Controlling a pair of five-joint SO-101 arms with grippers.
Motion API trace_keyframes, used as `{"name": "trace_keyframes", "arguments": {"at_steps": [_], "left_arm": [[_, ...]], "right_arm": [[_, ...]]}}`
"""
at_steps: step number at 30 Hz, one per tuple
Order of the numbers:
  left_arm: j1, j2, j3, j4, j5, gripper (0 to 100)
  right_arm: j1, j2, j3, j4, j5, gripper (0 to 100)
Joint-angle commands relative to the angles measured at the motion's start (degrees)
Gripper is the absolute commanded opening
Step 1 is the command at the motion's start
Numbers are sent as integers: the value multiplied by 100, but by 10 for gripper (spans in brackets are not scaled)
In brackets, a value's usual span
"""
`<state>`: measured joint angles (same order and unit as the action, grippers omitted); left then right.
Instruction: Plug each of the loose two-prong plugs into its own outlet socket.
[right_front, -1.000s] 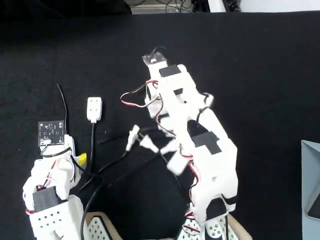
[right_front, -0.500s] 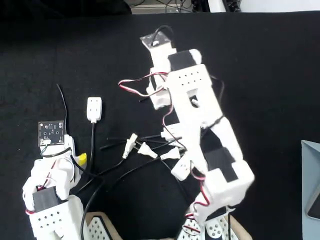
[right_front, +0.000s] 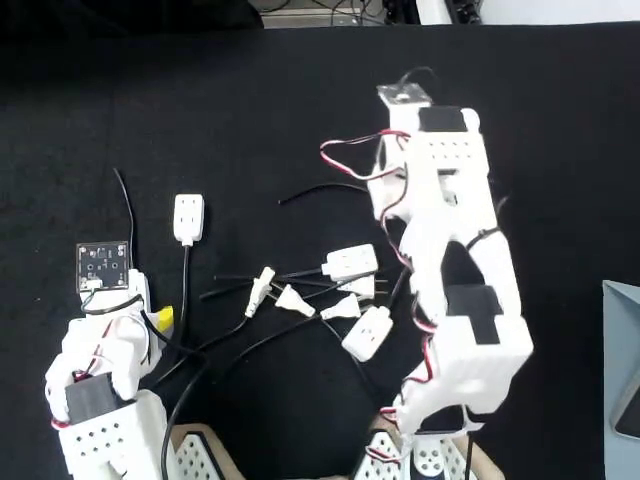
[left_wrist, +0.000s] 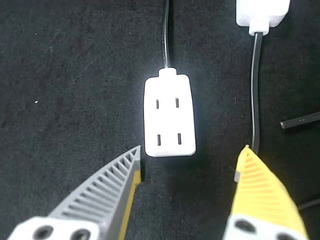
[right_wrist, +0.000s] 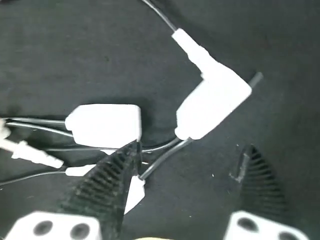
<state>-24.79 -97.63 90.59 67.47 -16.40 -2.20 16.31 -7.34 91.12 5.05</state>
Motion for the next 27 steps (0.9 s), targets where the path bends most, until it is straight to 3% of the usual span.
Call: {"name": "trace_keyframes", "arguments": {"at_steps": [1, 9, 18, 27], "left_arm": [[-40, -35, -48, -132, -62, 299], [-40, -35, -48, -132, -62, 298], [-40, -35, -48, -123, -62, 297], [-31, -35, -48, -114, -62, 297]], "right_arm": [[167, 180, 4, -70, -299, 311], [281, 1174, -136, -281, -888, 298], [448, 1358, -919, -299, -1046, 11], [378, 1244, -1095, -668, -1046, 12]]}}
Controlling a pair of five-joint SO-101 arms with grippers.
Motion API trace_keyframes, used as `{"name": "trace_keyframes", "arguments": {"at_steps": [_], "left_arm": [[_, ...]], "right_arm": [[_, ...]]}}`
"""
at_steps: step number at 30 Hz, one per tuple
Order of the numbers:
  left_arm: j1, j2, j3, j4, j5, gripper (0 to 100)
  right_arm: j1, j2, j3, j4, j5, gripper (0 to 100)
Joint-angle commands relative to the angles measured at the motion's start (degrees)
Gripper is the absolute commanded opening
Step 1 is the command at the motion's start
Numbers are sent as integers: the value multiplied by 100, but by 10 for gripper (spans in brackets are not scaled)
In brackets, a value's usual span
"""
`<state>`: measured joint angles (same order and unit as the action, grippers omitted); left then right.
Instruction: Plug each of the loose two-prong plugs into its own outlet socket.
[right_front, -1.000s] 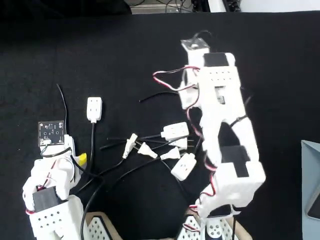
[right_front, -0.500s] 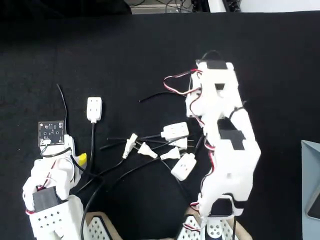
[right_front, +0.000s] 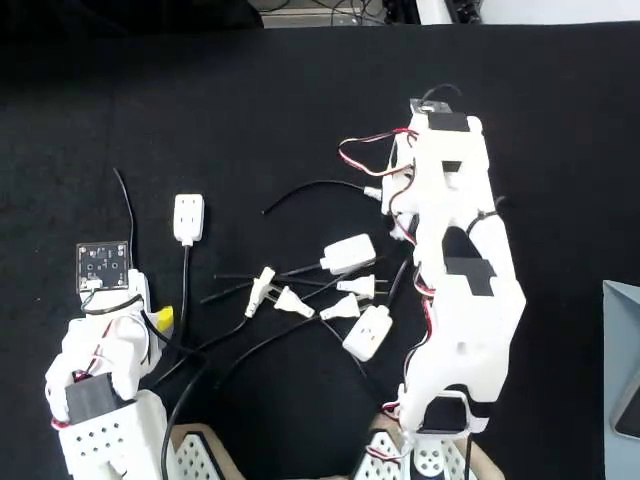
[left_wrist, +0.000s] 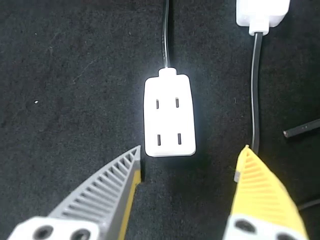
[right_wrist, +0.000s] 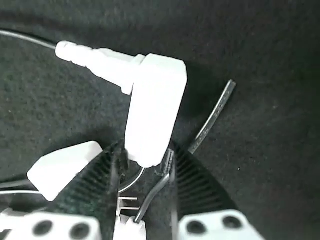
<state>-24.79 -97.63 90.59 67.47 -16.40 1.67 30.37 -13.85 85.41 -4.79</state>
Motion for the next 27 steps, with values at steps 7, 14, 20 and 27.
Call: {"name": "trace_keyframes", "arguments": {"at_steps": [7, 14, 20, 27], "left_arm": [[-22, -35, -48, -114, -62, 297], [-13, -35, -48, -114, -62, 296], [-22, -35, -48, -123, -62, 296], [-31, -35, -48, -123, -62, 296]], "right_arm": [[-281, -470, -1393, -79, -431, 11], [-580, -470, -2299, -141, -1037, 11], [-651, -462, -2545, -712, -1582, 11], [-695, -347, -2018, -1459, -1257, 138]]}}
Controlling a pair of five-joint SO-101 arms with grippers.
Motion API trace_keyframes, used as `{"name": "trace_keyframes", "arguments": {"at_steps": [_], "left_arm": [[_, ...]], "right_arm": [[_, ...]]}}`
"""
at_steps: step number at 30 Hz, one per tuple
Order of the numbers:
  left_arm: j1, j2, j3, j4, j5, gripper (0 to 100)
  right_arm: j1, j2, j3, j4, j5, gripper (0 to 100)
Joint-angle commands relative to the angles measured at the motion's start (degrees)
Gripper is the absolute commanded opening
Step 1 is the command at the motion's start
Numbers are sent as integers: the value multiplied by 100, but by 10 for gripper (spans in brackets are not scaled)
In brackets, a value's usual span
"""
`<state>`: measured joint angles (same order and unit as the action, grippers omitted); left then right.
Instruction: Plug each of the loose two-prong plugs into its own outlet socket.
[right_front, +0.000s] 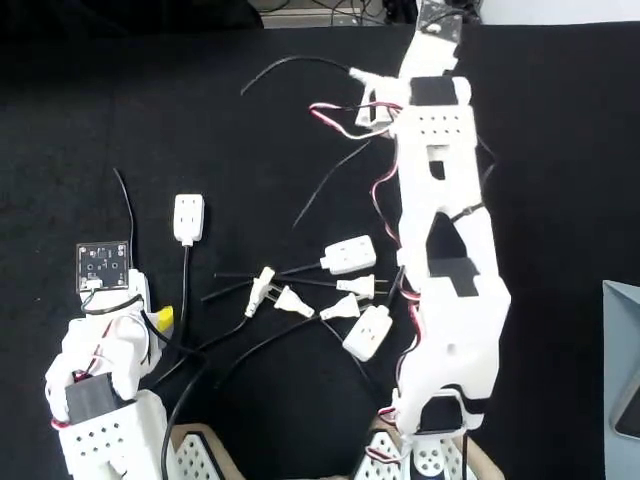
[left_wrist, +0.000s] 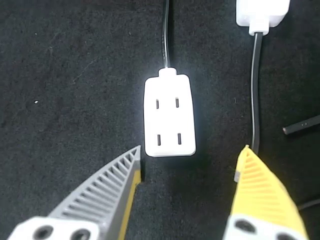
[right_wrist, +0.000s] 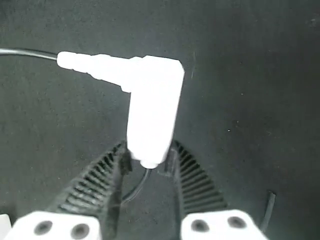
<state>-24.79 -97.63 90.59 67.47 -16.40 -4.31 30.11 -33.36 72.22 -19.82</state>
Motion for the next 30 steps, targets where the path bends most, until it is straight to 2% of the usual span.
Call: {"name": "trace_keyframes", "arguments": {"at_steps": [1, 8, 15, 22, 27, 30], "left_arm": [[-31, -35, -48, -123, -62, 296], [-22, -35, -40, -123, -62, 296], [-4, -35, -40, -123, -62, 296], [-22, -35, -40, -132, -62, 296], [-22, -35, -40, -132, -62, 296], [-22, -35, -40, -132, -62, 296]], "right_arm": [[-114, -347, -75, -53, 475, 157], [-281, -936, -180, 1169, 2101, 162], [-1064, -1341, -145, 2813, 3262, 162], [-1820, -1376, 620, 2857, 3771, 60], [-1943, -1385, 1174, 2857, 3824, 69], [-1908, -1481, 1587, 2857, 4255, 67]]}}
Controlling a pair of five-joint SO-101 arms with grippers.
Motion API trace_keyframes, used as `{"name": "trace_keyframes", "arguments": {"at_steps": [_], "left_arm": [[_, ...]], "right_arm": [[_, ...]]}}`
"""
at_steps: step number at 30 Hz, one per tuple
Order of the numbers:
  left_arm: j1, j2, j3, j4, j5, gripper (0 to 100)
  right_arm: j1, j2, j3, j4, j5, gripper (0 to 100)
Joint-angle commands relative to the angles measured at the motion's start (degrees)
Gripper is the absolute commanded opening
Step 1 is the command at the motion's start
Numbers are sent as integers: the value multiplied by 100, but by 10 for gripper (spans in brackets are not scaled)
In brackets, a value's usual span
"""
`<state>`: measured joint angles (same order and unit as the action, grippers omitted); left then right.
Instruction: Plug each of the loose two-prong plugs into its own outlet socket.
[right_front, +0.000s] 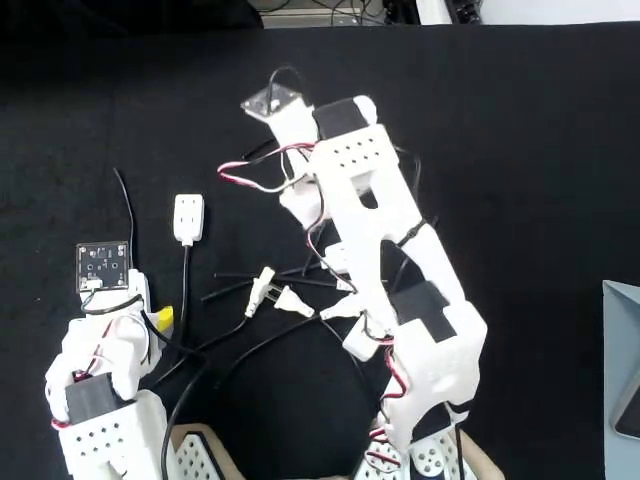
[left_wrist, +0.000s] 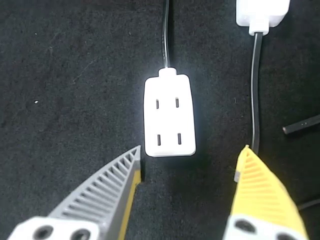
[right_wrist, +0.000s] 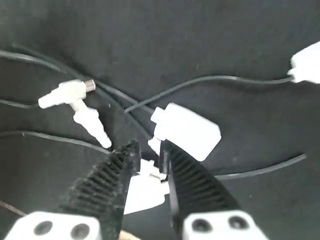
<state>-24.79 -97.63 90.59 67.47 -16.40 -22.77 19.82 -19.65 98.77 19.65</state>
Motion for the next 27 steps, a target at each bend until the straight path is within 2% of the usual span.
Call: {"name": "trace_keyframes", "arguments": {"at_steps": [1, 6, 13, 19, 27], "left_arm": [[-22, -35, -40, -132, -62, 296], [-22, -35, -40, -132, -62, 296], [-4, -35, -40, -132, -62, 296], [-4, -35, -40, -132, -62, 296], [-4, -44, -40, -132, -62, 296]], "right_arm": [[-53, -567, 374, 202, 431, 68], [-53, -1622, 1332, 35, 1029, 68], [-88, -2993, 3697, -1090, 1714, 69], [-88, -3187, 4804, -1424, 1943, 157], [-88, -3160, 5771, -2462, 2470, 141]]}}
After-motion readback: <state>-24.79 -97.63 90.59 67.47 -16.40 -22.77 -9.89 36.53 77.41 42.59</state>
